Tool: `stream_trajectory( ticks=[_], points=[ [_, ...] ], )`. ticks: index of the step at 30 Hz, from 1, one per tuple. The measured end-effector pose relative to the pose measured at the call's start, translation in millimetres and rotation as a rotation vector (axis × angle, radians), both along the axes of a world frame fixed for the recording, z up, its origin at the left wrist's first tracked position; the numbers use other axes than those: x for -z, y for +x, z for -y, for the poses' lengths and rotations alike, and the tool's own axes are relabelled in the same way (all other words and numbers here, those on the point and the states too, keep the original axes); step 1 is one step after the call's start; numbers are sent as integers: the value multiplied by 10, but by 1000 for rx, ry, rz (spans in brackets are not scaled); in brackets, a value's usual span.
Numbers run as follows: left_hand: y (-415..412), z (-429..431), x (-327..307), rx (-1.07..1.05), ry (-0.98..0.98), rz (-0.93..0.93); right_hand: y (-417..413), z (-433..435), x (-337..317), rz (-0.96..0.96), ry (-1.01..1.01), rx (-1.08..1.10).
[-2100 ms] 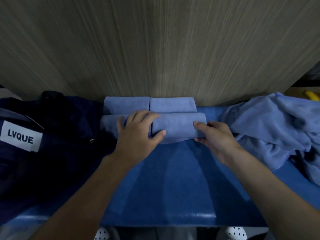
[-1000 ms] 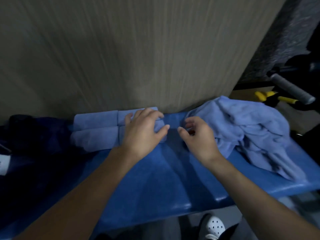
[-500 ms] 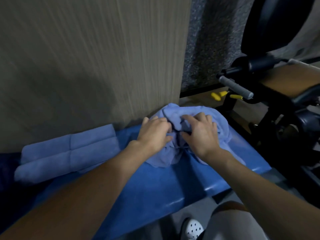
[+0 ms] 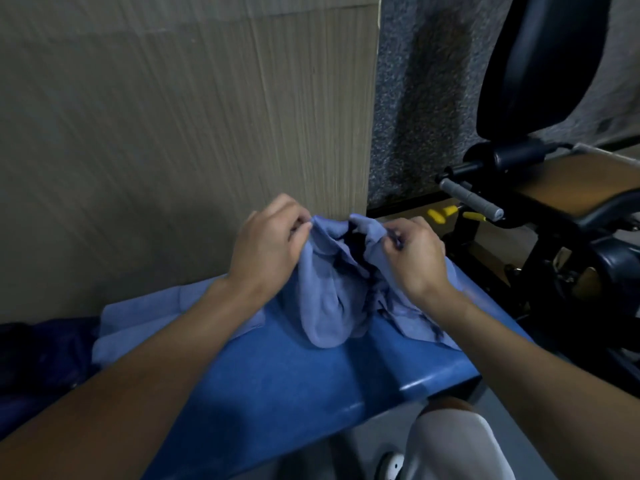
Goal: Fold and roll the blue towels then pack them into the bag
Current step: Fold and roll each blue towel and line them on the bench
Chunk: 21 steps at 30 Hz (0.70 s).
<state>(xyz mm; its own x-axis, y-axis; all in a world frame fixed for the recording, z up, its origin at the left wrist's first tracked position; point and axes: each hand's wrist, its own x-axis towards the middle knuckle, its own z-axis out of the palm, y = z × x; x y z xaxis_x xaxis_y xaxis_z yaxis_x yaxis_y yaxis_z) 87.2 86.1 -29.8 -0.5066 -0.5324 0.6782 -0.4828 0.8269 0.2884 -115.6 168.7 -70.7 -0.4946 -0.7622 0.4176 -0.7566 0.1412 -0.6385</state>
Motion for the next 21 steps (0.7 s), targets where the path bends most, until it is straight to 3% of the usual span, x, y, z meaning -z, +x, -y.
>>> stream_trajectory(
  ticks=[3, 9, 16, 21],
  points=[
    [199, -116, -252, -12, 8, -21, 220, -95, -231, -89, 165, -24],
    [495, -369, -577, 42, 20, -30, 833, -146, -554, 16, 31, -450],
    [886, -564, -789, 42, 0, -33, 1294, -107, -898, 145, -130, -504],
    [1151, -758, -556, -115, 322, -200, 1562, -83, -1045, 315, -186, -538]
  ],
)
